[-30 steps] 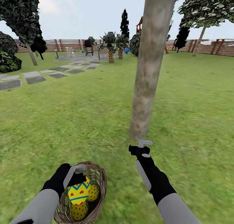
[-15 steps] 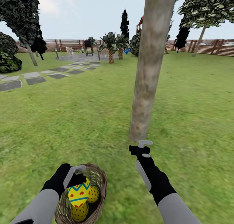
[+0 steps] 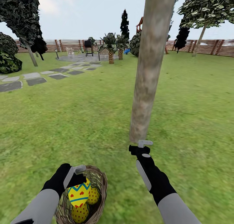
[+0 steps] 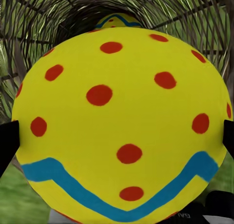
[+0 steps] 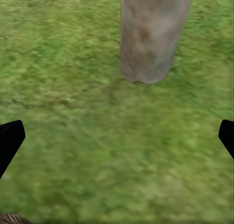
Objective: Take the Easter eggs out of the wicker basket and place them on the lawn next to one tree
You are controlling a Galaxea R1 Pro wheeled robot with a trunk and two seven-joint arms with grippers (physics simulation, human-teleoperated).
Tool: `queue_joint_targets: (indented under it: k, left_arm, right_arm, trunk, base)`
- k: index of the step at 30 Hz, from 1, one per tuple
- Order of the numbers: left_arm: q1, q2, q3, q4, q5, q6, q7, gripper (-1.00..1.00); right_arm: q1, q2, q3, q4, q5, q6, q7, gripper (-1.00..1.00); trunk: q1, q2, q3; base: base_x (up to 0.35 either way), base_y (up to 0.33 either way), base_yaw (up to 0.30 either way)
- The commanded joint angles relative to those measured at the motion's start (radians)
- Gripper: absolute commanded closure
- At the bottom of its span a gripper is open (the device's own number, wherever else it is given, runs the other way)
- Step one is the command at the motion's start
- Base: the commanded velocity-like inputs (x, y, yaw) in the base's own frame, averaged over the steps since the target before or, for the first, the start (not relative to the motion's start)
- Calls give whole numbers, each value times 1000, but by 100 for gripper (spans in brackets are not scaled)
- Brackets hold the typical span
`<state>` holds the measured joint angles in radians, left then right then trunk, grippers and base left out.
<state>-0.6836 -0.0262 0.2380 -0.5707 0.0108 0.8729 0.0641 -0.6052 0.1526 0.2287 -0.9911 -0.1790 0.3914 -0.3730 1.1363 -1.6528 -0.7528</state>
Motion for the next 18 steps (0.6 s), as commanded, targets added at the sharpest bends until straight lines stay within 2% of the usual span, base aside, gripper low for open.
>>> queue_joint_targets:
  k: [1, 18]
  left_arm:
    - [-1, -1, 6, -1, 1, 5, 5, 100]
    - [-1, -1, 6, -1, 1, 5, 6, 100]
  right_arm:
    - [-1, -1, 3, -1, -10, 3, -9, -100]
    - [-1, -1, 3, -1, -10, 5, -9, -100]
  trunk:
    - [-4, 7, 2]
    - [-69, 126, 56]
  base:
    - [0, 0, 0]
    - [0, 0, 0]
